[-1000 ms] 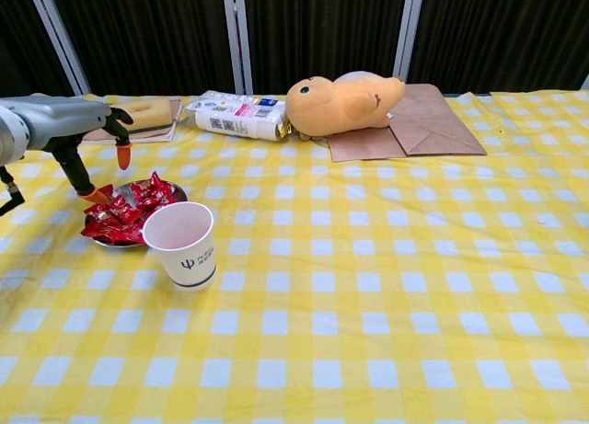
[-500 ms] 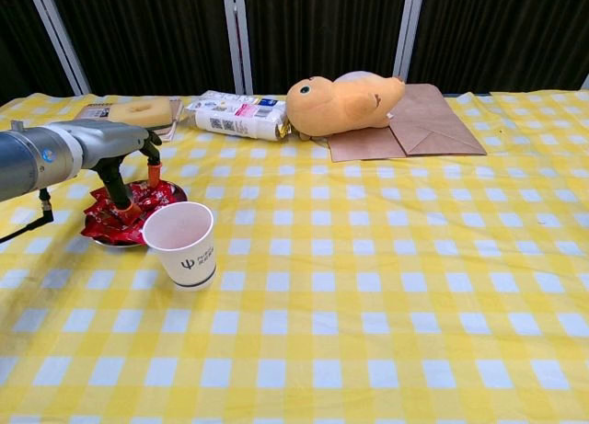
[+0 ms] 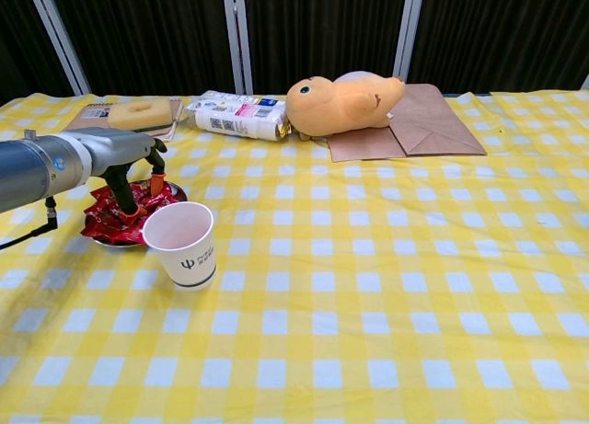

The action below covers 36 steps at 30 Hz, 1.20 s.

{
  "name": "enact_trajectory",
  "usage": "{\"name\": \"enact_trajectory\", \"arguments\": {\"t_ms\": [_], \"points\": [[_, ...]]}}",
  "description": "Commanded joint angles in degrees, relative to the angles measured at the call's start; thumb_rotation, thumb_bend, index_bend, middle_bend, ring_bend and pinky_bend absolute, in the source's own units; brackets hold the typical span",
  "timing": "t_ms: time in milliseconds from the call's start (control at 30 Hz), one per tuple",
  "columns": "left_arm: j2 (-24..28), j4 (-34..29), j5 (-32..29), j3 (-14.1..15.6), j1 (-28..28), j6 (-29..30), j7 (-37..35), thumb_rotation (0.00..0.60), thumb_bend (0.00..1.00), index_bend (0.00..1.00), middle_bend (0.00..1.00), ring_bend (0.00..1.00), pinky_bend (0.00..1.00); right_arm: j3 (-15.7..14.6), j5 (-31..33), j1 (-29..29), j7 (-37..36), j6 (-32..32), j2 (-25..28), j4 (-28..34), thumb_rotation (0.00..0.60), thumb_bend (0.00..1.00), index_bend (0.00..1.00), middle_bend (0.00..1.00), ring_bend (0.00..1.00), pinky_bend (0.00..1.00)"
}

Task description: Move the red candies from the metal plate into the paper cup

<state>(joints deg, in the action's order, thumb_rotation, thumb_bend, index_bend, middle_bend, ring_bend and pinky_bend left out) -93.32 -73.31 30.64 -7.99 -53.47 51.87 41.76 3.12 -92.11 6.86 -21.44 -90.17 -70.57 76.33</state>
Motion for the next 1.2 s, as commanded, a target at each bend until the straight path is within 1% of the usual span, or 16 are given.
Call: {"name": "enact_trajectory", "arguments": {"t_ms": [33, 167, 233, 400, 567, 667, 767, 833, 933, 1067, 1200], "points": [[-0.21, 0.17, -0.01, 0.06, 0.04, -0.01, -0.04, 0.6, 0.33, 0.49, 0.0, 0.0, 0.0, 0.01, -0.01, -0.01, 0.05, -0.05, 0.0, 0.03, 0.6, 0.42, 0.0, 0.0, 0.0, 0.0], [-0.28, 0.18, 0.06, 0.14, 0.19, 0.09, -0.17, 0.6, 0.38, 0.57, 0.0, 0.0, 0.0, 0.06, 0.05, -0.01, 0.1, -0.08, -0.04, 0.0, 0.6, 0.42, 0.0, 0.0, 0.0, 0.0], [-0.14, -0.01, 0.37, 0.17, 0.35, 0.32, -0.36, 0.6, 0.4, 0.59, 0.0, 0.0, 0.0, 0.09, 0.07, -0.02, 0.04, -0.1, -0.05, -0.06, 0.6, 0.42, 0.0, 0.0, 0.0, 0.0], [0.45, -0.59, 0.76, 0.27, 0.79, 0.68, -0.72, 0.6, 0.4, 0.6, 0.0, 0.0, 0.0, 0.12, -0.03, -0.01, -0.04, -0.26, -0.09, -0.12, 0.6, 0.42, 0.0, 0.0, 0.0, 0.0], [1.99, -2.8, 1.71, -0.29, 1.4, 1.69, -1.86, 0.6, 0.4, 0.59, 0.0, 0.0, 0.0, 0.17, 0.02, -0.08, -0.05, -0.4, -0.12, -0.13, 0.6, 0.42, 0.0, 0.0, 0.0, 0.0], [3.97, -5.82, 3.15, -1.64, 1.82, 3.07, -3.55, 0.6, 0.4, 0.59, 0.0, 0.0, 0.0, 0.22, 0.07, -0.09, 0.01, -0.46, -0.17, -0.25, 0.6, 0.42, 0.0, 0.0, 0.0, 0.0], [6.87, -10.32, 5.45, -3.3, 2.09, 4.85, -5.14, 0.6, 0.4, 0.59, 0.0, 0.0, 0.0, 0.23, 0.05, -0.11, 0.1, -0.54, -0.22, -0.3, 0.6, 0.42, 0.0, 0.0, 0.0, 0.0], [9.29, -14.55, 7.44, -4.53, 2.36, 6.19, -6.36, 0.6, 0.4, 0.59, 0.0, 0.0, 0.0, 0.24, 0.04, -0.12, 0.16, -0.58, -0.27, -0.32, 0.6, 0.42, 0.0, 0.0, 0.0, 0.0], [12.55, -20.54, 9.98, -5.38, 2.77, 7.57, -7.17, 0.6, 0.4, 0.59, 0.0, 0.0, 0.0, 0.24, -0.01, -0.15, 0.22, -0.68, -0.31, -0.31, 0.6, 0.42, 0.0, 0.0, 0.0, 0.0], [15.66, -27.32, 13.24, -5.42, 3.39, 9.3, -7.37, 0.6, 0.4, 0.59, 0.0, 0.0, 0.0, 0.29, -0.02, -0.17, 0.2, -0.82, -0.37, -0.37, 0.6, 0.42, 0.0, 0.0, 0.0, 0.0], [17.86, -33.72, 16.11, -4.63, 4.02, 10.48, -7.18, 0.6, 0.4, 0.59, 0.0, 0.0, 0.0, 0.36, -0.08, -0.19, 0.12, -1.04, -0.43, -0.51, 0.6, 0.42, 0.0, 0.0, 0.0, 0.0]]}}
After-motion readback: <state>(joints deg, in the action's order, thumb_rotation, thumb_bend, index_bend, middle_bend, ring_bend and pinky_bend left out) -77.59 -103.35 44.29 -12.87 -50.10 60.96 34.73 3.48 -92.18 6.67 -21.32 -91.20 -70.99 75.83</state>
